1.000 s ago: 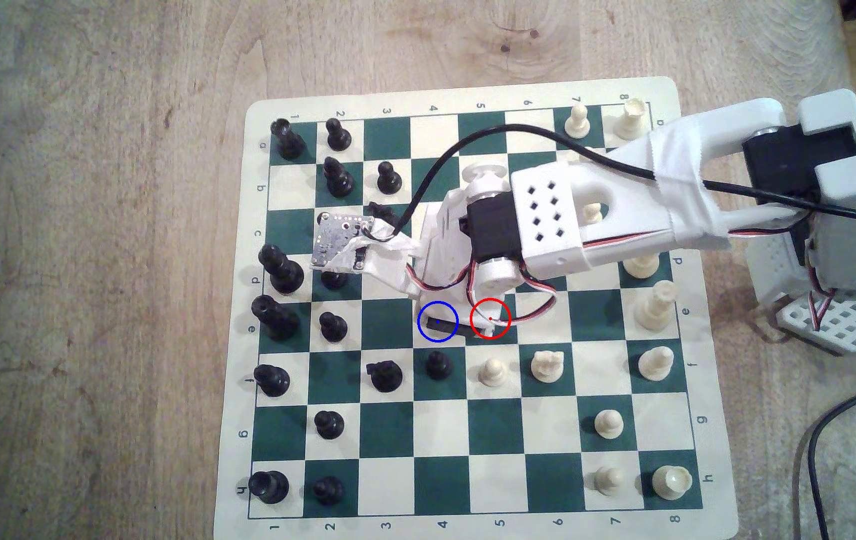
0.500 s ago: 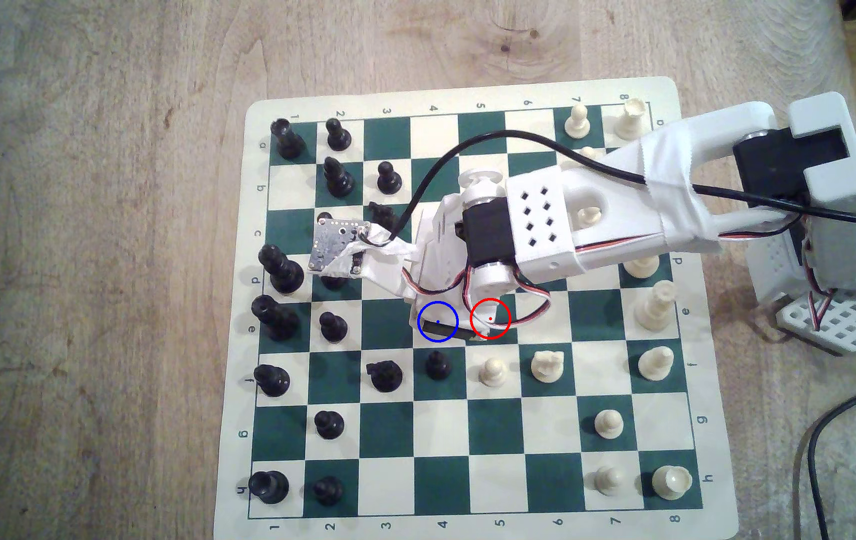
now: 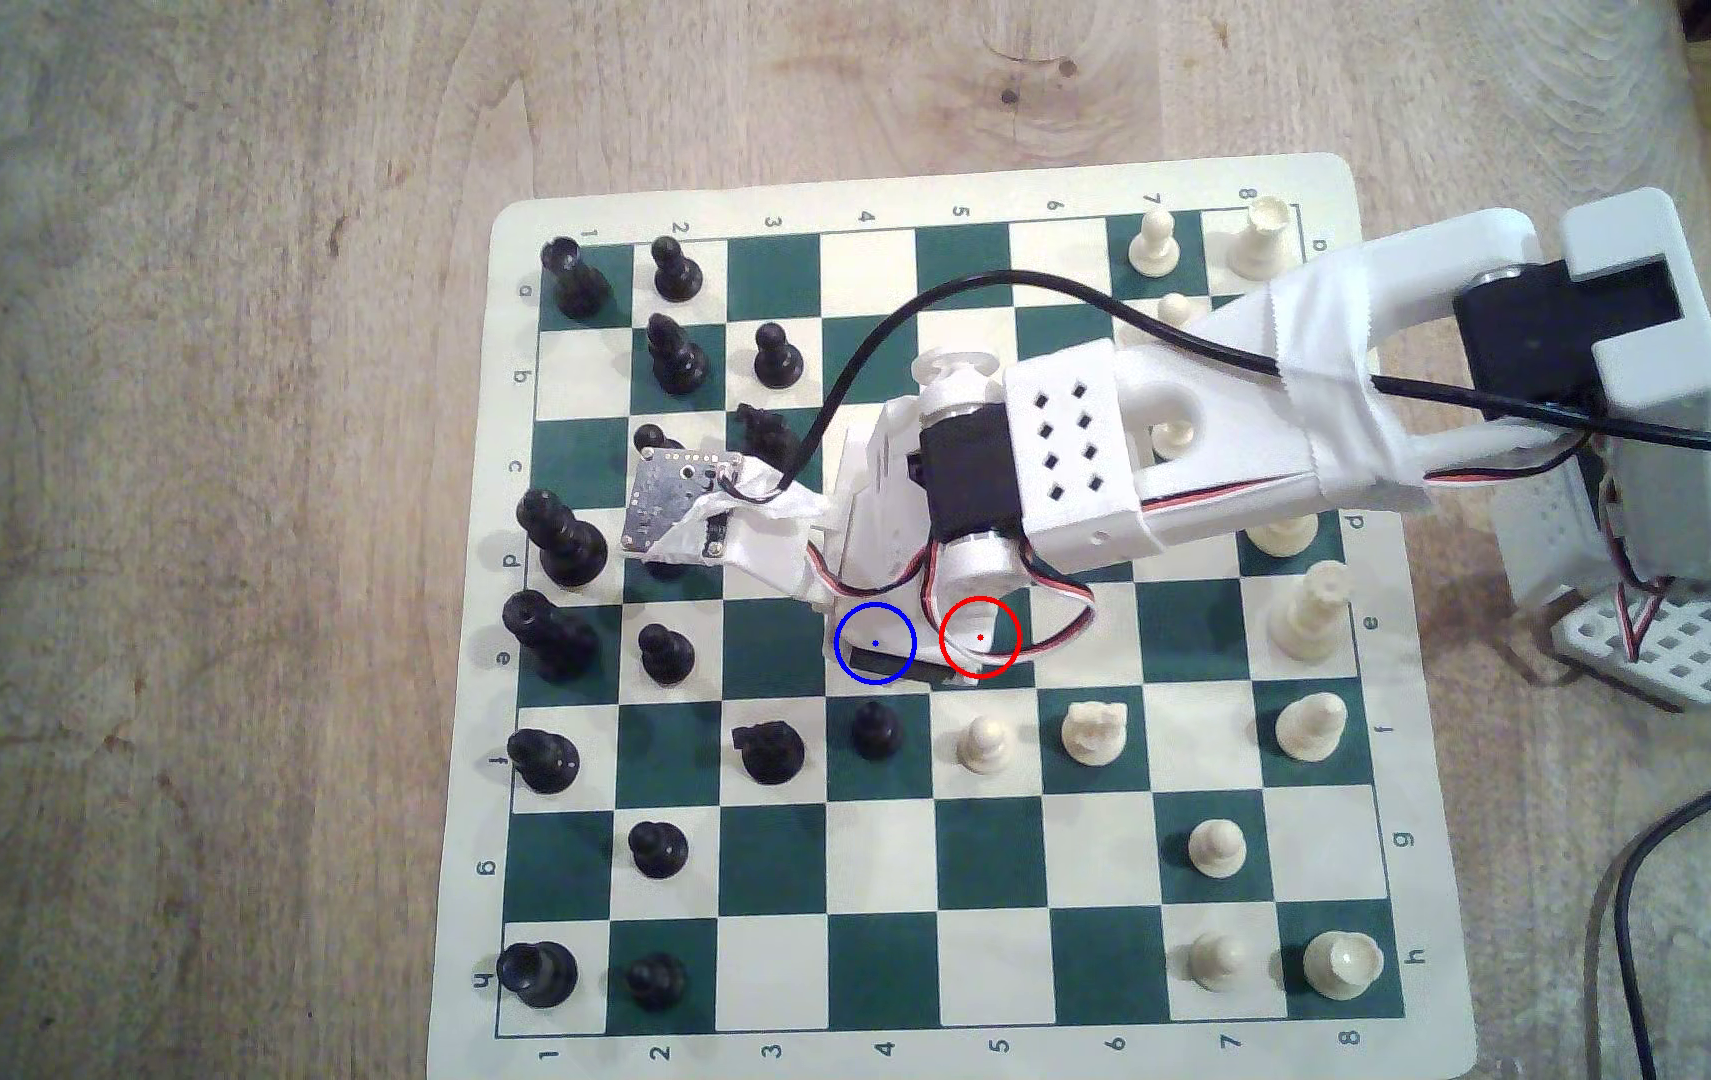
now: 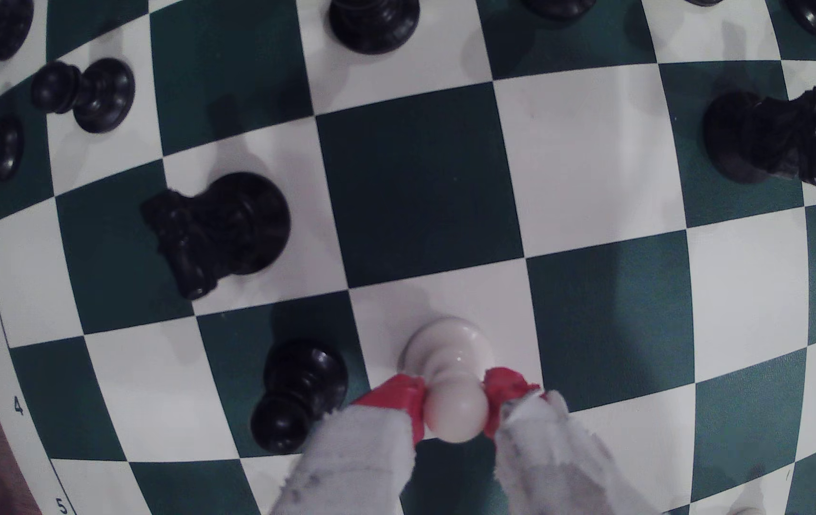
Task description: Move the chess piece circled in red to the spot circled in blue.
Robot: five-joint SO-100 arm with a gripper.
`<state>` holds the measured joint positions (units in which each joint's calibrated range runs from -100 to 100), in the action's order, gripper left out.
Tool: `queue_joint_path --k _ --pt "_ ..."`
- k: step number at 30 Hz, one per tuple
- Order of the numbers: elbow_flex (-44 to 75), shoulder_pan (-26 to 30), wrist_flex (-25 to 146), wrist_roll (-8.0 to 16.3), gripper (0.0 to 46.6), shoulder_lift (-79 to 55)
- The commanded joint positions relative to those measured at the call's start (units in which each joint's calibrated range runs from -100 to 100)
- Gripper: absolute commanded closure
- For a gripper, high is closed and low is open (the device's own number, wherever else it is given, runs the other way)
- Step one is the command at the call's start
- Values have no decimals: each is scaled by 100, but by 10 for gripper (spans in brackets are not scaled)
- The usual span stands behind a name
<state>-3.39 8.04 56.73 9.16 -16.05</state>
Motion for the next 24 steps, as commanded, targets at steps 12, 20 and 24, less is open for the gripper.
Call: queue_joint_path --k 12,20,24 --pt "194 -96 133 -20 320 628" --pt "339 -159 207 -24 327 857" --pt "566 -88 436 10 322 1138"
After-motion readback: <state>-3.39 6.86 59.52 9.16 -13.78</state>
